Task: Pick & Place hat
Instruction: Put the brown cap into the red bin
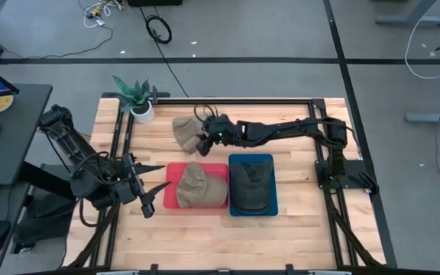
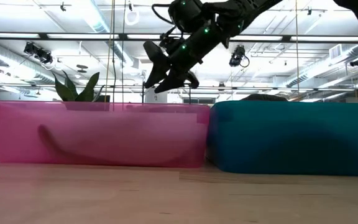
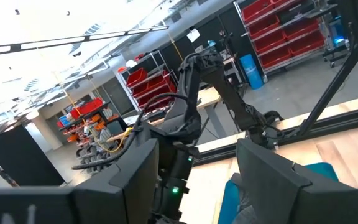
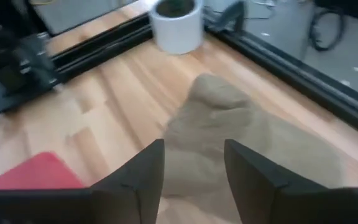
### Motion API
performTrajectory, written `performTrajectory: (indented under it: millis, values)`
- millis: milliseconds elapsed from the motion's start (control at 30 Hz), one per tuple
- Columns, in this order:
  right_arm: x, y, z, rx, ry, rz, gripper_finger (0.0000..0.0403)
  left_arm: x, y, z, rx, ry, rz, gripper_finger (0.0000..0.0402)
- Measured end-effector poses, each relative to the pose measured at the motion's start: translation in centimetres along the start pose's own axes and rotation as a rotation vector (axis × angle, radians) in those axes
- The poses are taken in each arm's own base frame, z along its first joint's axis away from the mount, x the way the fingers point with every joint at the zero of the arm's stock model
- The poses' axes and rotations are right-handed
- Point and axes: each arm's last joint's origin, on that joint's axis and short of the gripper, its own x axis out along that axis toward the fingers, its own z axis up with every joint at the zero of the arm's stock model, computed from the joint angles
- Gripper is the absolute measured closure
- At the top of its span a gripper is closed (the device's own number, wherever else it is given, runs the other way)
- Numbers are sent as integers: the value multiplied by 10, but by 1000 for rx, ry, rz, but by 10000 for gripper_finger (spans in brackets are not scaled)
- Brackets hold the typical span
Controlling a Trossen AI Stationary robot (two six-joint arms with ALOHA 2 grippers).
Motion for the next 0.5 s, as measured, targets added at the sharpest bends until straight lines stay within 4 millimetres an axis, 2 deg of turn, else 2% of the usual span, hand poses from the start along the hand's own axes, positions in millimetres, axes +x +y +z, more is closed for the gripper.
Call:
performTrajectory:
  millis: [100,200,400,500]
  values:
    - [1,-11,6,32,40,-47,239,1,1,0,0,1,6,181]
    - [3,-20,9,77,56,-20,241,4,2,-1,0,6,18,181]
    - [4,-24,11,77,64,3,242,11,5,-3,4,21,51,181]
    - [5,-25,10,21,74,-2,242,12,5,-4,5,27,62,181]
